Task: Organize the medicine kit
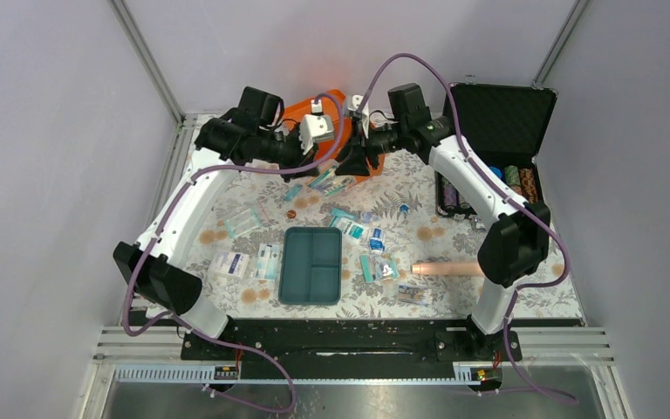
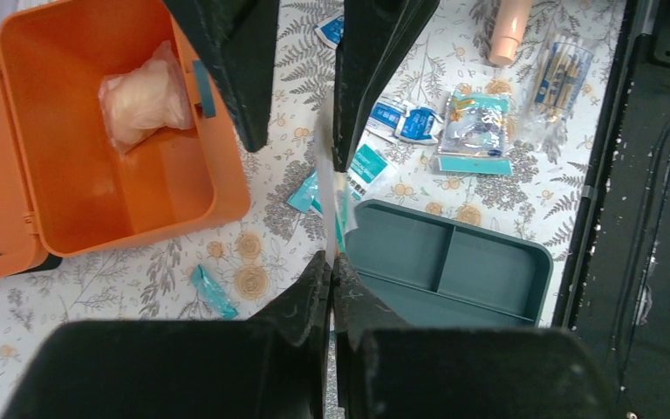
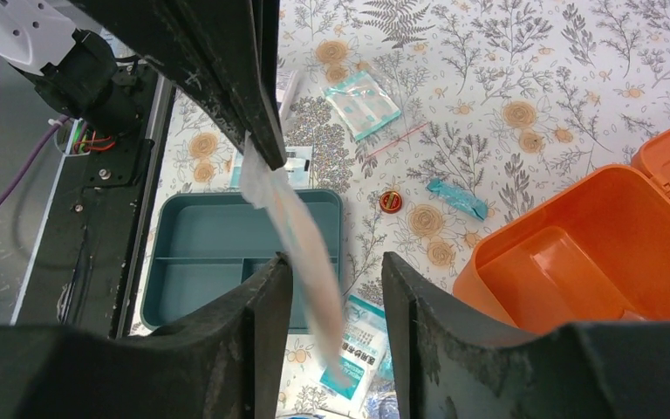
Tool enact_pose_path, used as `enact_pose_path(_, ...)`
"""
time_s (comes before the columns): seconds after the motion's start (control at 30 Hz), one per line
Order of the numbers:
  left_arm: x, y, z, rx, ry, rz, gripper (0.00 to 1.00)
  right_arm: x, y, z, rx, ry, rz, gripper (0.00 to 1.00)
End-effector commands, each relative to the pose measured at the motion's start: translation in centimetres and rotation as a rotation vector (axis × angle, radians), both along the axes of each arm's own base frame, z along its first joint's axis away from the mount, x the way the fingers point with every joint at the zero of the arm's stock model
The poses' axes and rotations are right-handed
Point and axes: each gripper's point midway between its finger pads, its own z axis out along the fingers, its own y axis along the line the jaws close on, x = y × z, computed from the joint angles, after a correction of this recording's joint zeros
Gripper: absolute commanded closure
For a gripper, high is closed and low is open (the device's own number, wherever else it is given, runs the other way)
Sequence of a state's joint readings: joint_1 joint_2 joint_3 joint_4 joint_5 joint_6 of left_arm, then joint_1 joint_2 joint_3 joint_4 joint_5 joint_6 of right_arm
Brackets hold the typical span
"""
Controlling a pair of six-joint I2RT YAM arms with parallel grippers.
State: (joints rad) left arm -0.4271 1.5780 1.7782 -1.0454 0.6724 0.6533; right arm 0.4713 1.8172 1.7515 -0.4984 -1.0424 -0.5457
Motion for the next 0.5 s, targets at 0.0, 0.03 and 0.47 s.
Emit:
enact_pose_path(0.0, 0.8, 0.0, 3.0, -0.032, -0.159, 0.009, 1.00, -1.1, 0.8, 1.8, 0.058, -0.051, 0.058, 0.55)
enact_pose_path(0.03, 1.0, 0.0, 3.0, -0.034, -0.168, 0.017, 1.00, -1.3, 0.9, 1.9, 0.063, -0.043, 0.061, 0.57)
enact_pose_path(0.47, 3.9, 1.1, 3.0, -0.054, -0.225, 0.237, 0.71, 0.2, 1.6, 2.5, 0.109, 0.061, -0.041, 1.00)
